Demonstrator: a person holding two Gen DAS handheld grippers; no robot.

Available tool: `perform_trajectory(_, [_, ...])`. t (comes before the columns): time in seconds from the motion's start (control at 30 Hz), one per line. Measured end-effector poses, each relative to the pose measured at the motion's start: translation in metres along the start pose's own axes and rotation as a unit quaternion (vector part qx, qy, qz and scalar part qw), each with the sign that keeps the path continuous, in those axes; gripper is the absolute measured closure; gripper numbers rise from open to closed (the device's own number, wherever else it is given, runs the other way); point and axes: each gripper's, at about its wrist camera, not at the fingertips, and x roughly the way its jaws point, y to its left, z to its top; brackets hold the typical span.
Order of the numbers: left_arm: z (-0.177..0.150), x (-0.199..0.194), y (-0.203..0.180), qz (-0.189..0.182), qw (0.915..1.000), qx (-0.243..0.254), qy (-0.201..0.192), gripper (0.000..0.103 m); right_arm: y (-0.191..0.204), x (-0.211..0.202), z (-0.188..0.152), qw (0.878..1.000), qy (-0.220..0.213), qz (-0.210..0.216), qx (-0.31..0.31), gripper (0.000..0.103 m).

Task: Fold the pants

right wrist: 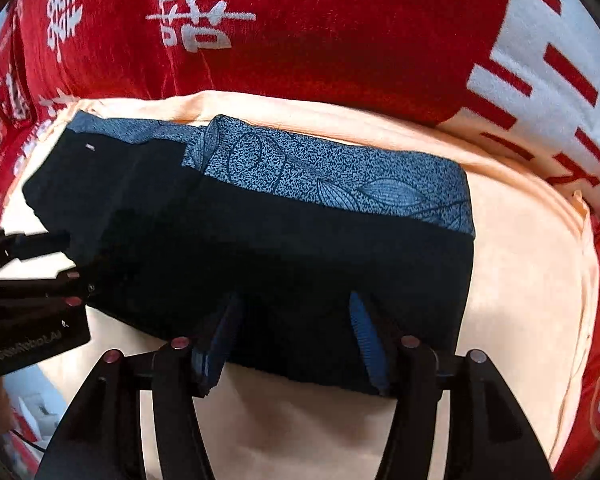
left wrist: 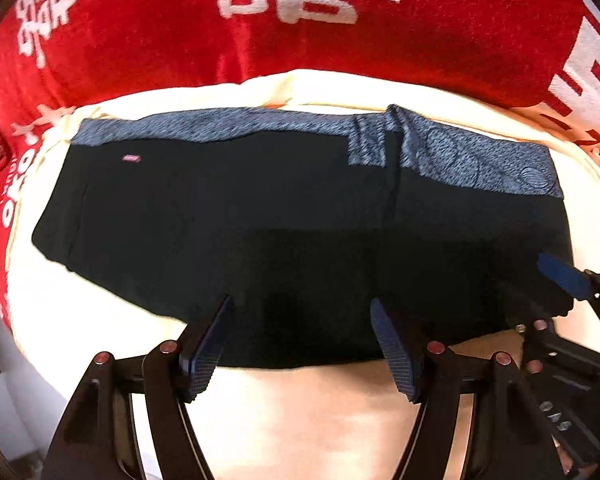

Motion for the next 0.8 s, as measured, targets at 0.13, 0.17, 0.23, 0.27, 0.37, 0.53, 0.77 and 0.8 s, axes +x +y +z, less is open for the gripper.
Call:
perform_trajectory(0.13, [-0.011, -0.003, 0.003, 0.012, 0.9998, -0.017, 0.004, 0.031, -0.003, -0.006, -0.006, 1.000, 0.006, 0.011, -0.006, 0.041])
perform_trajectory(0.17, [-0.013, -0.003, 0.004, 0.014, 0.9997, -0.022, 0.005, 0.031, -0.004, -0.007, -0.007, 1.000, 0.007, 0.011, -0.007, 0.040])
perform_trajectory(0.23, [-0.019, -0.003, 0.006, 0.017, 0.9992, -0.034, 0.008, 0.031, -0.015, -0.015, -0.013, 1.000, 0.010, 0.014, -0.006, 0.040])
perform_trajectory(0.27, [-0.021, -0.004, 0.007, 0.017, 0.9991, -0.038, 0.009, 0.031, -0.016, -0.017, -0.015, 1.000, 0.010, 0.014, -0.004, 0.040])
perform_trajectory(0.37, [-0.029, -0.006, 0.008, 0.012, 0.9987, -0.049, 0.009, 0.031, -0.017, -0.021, -0.021, 1.000, 0.011, 0.012, -0.002, 0.039])
perform_trajectory(0.53, [-0.036, 0.000, 0.014, 0.006, 0.9986, -0.049, 0.017, 0.031, -0.013, -0.024, -0.026, 1.000, 0.016, 0.002, 0.009, 0.037])
perform_trajectory(0.77, [-0.039, 0.010, 0.037, -0.020, 0.9992, -0.025, 0.025, 0.031, 0.007, -0.022, -0.031, 0.998, 0.026, -0.020, 0.046, 0.037])
perform_trajectory(0.8, [-0.040, 0.011, 0.041, -0.024, 0.9992, -0.019, 0.025, 0.031, 0.012, -0.024, -0.030, 0.998, 0.019, -0.026, 0.056, 0.037])
